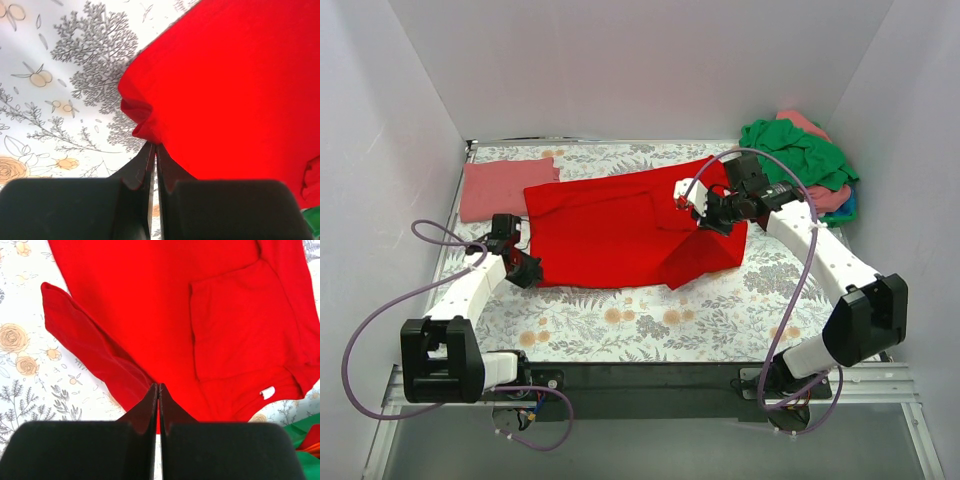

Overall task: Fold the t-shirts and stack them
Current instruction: Fold the tshirt

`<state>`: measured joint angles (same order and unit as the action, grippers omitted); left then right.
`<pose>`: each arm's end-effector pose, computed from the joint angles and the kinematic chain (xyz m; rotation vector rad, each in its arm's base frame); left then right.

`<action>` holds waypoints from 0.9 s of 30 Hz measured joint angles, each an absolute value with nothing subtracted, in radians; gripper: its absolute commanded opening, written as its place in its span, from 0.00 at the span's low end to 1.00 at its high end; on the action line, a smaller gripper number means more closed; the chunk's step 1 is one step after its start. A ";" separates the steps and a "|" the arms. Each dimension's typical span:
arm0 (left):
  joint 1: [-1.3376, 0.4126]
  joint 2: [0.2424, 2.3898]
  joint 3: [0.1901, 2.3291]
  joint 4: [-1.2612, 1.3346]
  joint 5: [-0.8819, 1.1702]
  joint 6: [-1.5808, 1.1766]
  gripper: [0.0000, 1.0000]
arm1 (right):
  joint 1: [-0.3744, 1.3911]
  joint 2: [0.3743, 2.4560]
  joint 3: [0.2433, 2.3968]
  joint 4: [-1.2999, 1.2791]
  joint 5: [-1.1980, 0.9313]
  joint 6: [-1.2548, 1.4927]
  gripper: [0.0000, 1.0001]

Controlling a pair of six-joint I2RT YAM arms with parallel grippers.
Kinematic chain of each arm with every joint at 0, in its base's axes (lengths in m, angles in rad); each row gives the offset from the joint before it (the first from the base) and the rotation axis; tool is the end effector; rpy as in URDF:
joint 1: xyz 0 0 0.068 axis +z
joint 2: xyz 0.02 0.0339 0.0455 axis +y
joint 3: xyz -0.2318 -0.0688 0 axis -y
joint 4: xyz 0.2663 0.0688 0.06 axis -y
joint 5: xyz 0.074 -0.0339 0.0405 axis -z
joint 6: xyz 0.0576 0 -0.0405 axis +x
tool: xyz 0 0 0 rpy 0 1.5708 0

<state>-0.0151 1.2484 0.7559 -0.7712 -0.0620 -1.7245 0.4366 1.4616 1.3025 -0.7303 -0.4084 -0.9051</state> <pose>0.2494 -0.0002 0.1350 -2.1840 1.8821 -0.2833 0.3049 0.1675 0.2624 -1.6139 1.7529 0.2831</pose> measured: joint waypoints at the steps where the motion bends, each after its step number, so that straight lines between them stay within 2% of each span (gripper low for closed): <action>1: -0.014 1.253 0.764 -0.770 -0.062 -1.724 0.00 | 0.435 1.467 1.310 -0.729 -0.405 -0.903 0.01; 14: 0.066 1.383 0.881 -0.725 -0.049 -1.687 0.00 | 0.390 1.570 1.461 -0.671 -0.352 -0.860 0.01; 27: 0.099 1.537 0.982 -0.692 -0.017 -1.657 0.00 | 0.359 1.625 1.523 -0.601 -0.312 -0.808 0.01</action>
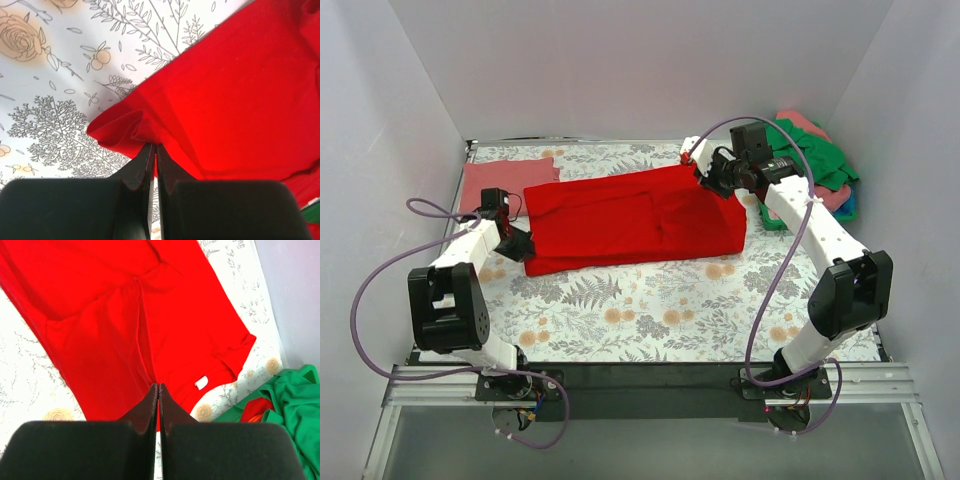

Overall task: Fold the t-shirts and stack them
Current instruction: Fold the tshirt

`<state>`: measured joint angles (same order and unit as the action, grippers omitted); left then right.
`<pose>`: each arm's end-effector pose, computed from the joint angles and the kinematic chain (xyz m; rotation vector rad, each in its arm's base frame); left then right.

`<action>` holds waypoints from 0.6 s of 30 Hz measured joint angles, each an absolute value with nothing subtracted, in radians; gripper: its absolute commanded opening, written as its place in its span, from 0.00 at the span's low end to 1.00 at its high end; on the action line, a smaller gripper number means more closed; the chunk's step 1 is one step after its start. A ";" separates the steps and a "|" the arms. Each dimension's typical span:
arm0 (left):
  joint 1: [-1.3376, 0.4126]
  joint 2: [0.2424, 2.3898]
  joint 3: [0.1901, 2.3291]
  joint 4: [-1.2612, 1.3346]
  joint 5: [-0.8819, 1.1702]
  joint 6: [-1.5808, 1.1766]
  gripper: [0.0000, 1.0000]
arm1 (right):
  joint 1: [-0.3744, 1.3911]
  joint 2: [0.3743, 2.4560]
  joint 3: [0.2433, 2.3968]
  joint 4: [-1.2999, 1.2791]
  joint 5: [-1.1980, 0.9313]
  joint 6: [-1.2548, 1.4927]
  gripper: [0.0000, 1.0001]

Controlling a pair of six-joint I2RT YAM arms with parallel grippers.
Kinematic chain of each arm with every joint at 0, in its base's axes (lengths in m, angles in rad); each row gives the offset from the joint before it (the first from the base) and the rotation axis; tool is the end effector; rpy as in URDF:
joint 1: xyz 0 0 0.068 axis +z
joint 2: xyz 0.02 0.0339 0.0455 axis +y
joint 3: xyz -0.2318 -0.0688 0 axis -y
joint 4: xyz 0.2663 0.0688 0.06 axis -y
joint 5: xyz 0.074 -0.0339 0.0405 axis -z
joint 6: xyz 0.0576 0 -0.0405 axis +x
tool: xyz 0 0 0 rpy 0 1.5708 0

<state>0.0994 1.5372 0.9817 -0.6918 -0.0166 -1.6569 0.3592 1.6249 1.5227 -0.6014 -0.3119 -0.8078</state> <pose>0.3103 0.0319 0.1309 -2.2213 1.8382 -0.3134 0.3699 0.1578 0.2941 -1.3644 1.7721 0.1122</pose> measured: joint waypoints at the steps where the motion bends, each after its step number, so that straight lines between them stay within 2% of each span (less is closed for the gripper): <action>1: 0.101 1.546 0.988 -0.690 -0.015 -1.655 0.00 | 0.358 1.627 1.526 -0.598 -0.311 -0.807 0.01; 18: 0.110 1.692 1.138 -0.688 -0.003 -1.641 0.00 | 0.342 1.699 1.627 -0.556 -0.302 -0.781 0.01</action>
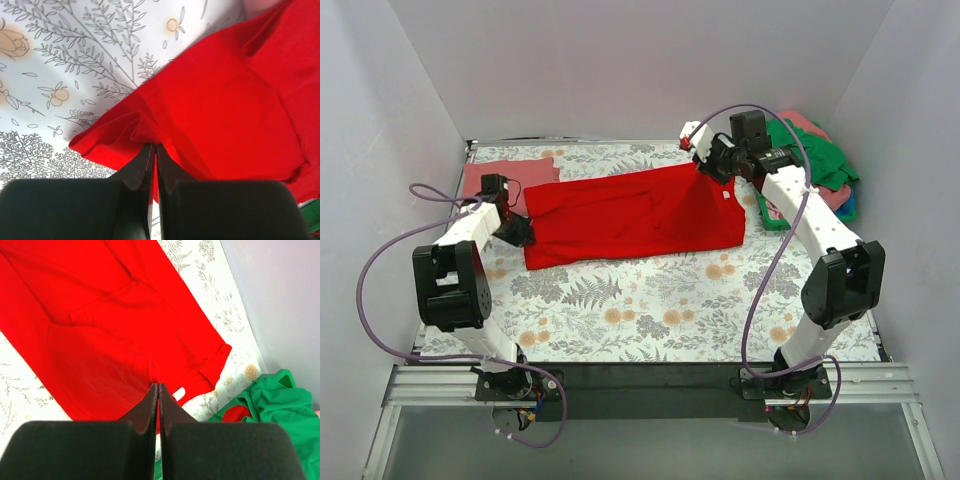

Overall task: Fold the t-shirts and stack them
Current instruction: Fold the tshirt

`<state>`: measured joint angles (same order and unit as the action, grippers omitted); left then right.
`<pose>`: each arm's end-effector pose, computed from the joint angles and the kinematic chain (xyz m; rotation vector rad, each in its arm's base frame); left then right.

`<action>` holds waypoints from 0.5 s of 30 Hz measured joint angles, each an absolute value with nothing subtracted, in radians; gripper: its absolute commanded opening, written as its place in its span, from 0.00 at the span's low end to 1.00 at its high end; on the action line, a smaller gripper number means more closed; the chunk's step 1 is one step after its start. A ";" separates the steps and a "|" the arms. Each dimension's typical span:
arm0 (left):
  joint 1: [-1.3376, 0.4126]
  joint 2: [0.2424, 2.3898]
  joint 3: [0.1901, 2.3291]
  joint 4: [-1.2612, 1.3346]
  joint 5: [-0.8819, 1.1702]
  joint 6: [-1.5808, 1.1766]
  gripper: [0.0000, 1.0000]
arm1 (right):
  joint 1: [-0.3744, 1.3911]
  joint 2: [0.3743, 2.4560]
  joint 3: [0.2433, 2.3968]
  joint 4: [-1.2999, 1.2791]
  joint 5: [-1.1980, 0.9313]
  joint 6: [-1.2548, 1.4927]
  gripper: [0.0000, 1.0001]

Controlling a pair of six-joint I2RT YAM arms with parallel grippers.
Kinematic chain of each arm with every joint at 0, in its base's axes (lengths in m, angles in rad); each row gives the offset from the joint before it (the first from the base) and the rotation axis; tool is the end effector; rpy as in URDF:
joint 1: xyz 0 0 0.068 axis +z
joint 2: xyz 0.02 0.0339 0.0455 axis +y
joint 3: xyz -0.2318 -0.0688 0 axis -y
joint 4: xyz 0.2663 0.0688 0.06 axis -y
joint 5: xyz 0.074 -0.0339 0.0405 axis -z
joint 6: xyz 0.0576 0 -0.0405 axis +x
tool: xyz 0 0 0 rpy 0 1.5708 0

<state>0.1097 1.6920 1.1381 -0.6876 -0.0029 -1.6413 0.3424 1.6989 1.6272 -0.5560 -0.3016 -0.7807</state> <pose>0.3465 0.0383 0.1300 -2.2150 1.8470 -0.3291 0.3936 0.1585 0.3084 -1.2923 1.7398 0.0809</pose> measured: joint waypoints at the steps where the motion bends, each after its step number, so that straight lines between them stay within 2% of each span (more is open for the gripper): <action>1: 0.110 1.695 1.148 -0.688 -0.002 -1.638 0.00 | 0.342 1.704 1.631 -0.554 -0.300 -0.780 0.01; 15: 0.110 1.732 1.245 -0.718 -0.003 -1.602 0.00 | 0.331 1.734 1.721 -0.528 -0.290 -0.760 0.01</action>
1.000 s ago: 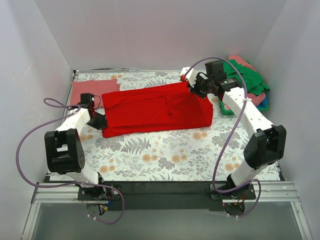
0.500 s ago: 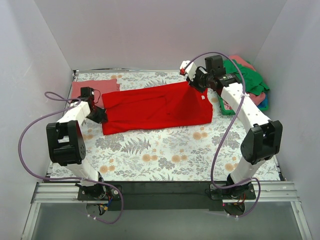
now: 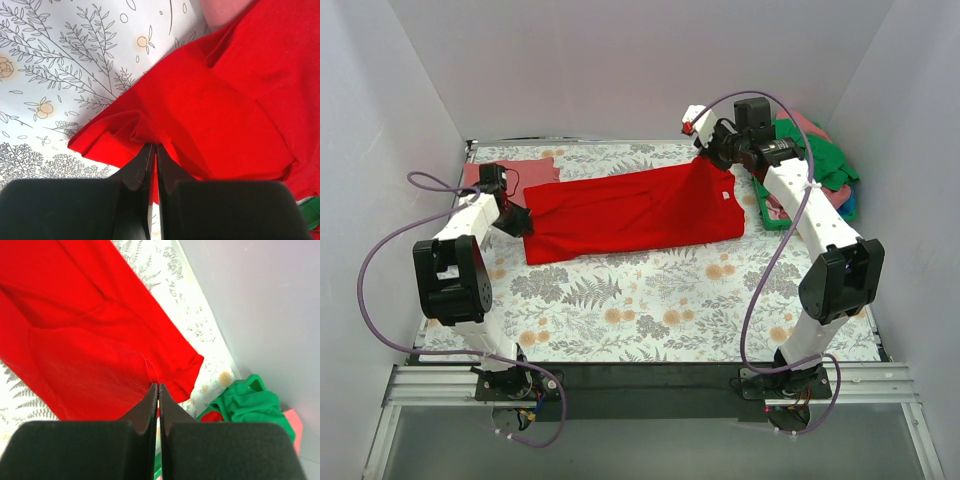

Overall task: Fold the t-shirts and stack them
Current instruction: Fold the tshirt

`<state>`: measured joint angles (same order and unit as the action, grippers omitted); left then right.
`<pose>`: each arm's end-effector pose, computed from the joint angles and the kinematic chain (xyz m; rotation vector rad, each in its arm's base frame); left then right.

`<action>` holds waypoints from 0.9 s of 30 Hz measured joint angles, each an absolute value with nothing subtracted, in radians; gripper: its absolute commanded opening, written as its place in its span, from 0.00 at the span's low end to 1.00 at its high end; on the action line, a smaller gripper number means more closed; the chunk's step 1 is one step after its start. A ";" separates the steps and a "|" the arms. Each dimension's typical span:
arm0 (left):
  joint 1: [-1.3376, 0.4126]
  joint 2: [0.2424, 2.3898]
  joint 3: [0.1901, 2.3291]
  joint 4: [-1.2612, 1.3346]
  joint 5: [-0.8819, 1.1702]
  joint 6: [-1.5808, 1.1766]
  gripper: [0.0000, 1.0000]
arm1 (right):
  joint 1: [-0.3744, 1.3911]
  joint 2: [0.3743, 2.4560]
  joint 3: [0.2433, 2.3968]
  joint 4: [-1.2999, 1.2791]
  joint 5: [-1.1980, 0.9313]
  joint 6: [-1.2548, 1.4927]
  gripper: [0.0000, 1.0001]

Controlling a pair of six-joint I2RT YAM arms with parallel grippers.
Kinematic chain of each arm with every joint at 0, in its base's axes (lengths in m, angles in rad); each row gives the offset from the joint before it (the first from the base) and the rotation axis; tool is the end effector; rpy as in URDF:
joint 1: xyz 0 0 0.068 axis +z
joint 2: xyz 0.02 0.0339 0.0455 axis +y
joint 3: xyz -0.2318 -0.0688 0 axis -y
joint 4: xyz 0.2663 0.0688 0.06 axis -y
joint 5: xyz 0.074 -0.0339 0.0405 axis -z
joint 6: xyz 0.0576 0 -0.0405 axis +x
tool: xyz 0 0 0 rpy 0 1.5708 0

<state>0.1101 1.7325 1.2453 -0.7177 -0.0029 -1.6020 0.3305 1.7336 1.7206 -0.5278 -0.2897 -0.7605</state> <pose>0.3656 0.0406 0.1477 -2.1527 1.8671 -0.3548 0.4065 0.1569 0.3323 -1.2260 1.6890 0.0453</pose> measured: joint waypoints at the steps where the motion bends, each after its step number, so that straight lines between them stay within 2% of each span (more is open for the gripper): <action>1: 0.110 1.741 1.254 -0.722 -0.003 -1.600 0.00 | 0.328 1.738 1.730 -0.524 -0.290 -0.759 0.01; 14: 0.116 1.794 1.346 -0.746 -0.002 -1.574 0.00 | 0.323 1.757 1.745 -0.510 -0.305 -0.759 0.01; 20: 0.117 1.759 1.280 -0.737 0.023 -1.541 0.00 | 0.320 1.535 1.459 -0.529 -0.426 -0.838 0.01; 27: 0.117 1.615 1.101 -0.730 0.083 -1.494 0.00 | 0.322 1.161 1.098 -0.727 -0.587 -1.052 0.01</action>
